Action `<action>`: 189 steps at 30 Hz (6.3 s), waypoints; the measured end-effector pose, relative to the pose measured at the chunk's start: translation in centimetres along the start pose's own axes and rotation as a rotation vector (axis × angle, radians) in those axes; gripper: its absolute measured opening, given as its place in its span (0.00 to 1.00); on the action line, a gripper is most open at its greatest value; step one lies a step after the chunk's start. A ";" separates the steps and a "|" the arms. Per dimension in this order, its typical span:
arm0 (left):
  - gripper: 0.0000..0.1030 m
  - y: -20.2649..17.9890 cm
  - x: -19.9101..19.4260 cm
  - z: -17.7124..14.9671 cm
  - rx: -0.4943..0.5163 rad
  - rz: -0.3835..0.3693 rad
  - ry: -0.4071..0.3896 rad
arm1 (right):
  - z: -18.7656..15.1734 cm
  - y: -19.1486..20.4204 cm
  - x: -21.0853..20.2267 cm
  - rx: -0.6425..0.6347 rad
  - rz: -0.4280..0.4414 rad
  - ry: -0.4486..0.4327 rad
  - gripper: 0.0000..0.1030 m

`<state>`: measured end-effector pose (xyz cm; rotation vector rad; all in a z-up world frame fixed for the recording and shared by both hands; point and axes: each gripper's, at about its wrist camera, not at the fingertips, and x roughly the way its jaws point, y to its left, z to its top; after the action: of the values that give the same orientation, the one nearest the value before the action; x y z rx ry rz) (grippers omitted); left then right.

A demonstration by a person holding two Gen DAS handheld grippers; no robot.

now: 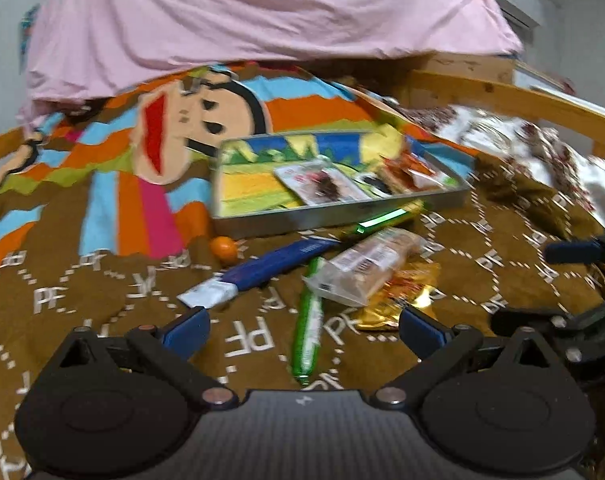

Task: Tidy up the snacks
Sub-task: 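Move the right tool to the gold foil packet while the left tool approaches the green stick snack, then close the right tool on the gold packet while the left tool grasps the green stick, then lift the gold packet and green stick and carry them over the tray, then lower both snacks into the tray and open both tools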

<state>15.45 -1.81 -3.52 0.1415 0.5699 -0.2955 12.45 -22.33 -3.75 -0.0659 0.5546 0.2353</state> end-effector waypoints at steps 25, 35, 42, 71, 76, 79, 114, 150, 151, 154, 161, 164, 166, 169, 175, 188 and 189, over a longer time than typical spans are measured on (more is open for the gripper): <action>0.99 -0.2 5.9 0.5 -0.044 -0.254 0.178 | 1.4 -5.7 6.0 0.305 0.313 0.166 0.98; 0.90 2.1 7.2 0.0 -0.151 -0.260 0.210 | 1.6 -5.8 8.9 0.396 0.457 0.258 0.92; 0.77 2.8 7.9 0.7 -0.116 -0.298 0.244 | 1.6 -7.1 11.0 0.490 0.477 0.254 0.68; 0.21 1.8 9.2 2.9 -0.175 -0.144 0.464 | 1.8 -6.0 9.7 0.477 0.363 0.352 0.29; 0.21 1.5 8.8 2.6 -0.181 -0.133 0.468 | 1.3 -6.2 8.4 0.467 0.358 0.366 0.29; 0.21 1.4 9.4 2.9 -0.195 -0.117 0.475 | 1.2 -6.0 8.7 0.459 0.361 0.368 0.31; 0.18 -1.1 3.7 0.7 -0.292 -0.016 0.429 | -0.9 2.8 2.2 -0.139 0.233 0.119 0.18; 0.18 -0.9 4.5 9.6 -0.551 -0.085 0.196 | 6.0 -9.3 4.2 0.194 0.129 -0.092 0.18; 0.18 -0.9 4.9 10.0 -0.544 -0.077 0.185 | 6.2 -9.5 4.9 0.207 0.137 -0.092 0.18; 0.18 -0.8 6.5 11.3 -0.529 -0.053 0.158 | 6.9 -10.0 6.7 0.217 0.162 -0.119 0.18; 0.18 -0.3 10.8 13.8 -0.493 -0.023 0.104 | 9.5 -11.5 11.5 0.262 0.211 -0.172 0.18; 0.18 -0.2 12.8 14.6 -0.465 0.008 0.085 | 10.1 -12.2 13.9 0.299 0.227 -0.175 0.19; 0.18 0.0 14.3 15.0 -0.455 0.030 0.082 | 10.2 -12.4 15.2 0.322 0.244 -0.172 0.19; 0.18 0.3 16.9 15.5 -0.441 0.052 0.088 | 10.1 -12.3 17.0 0.312 0.249 -0.165 0.19; 0.18 0.6 20.7 16.1 -0.411 0.074 0.099 | 10.1 -12.1 20.5 0.323 0.271 -0.106 0.19; 0.19 0.4 23.6 15.9 -0.378 0.088 0.128 | 10.5 -12.4 22.0 0.377 0.271 -0.074 0.32; 0.19 0.4 23.6 15.9 -0.384 0.090 0.122 | 10.6 -12.4 21.9 0.377 0.271 -0.078 0.35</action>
<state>42.57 -10.33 -3.21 -0.1862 0.7284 -0.0863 38.94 -28.62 -6.37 0.3849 0.5219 0.3913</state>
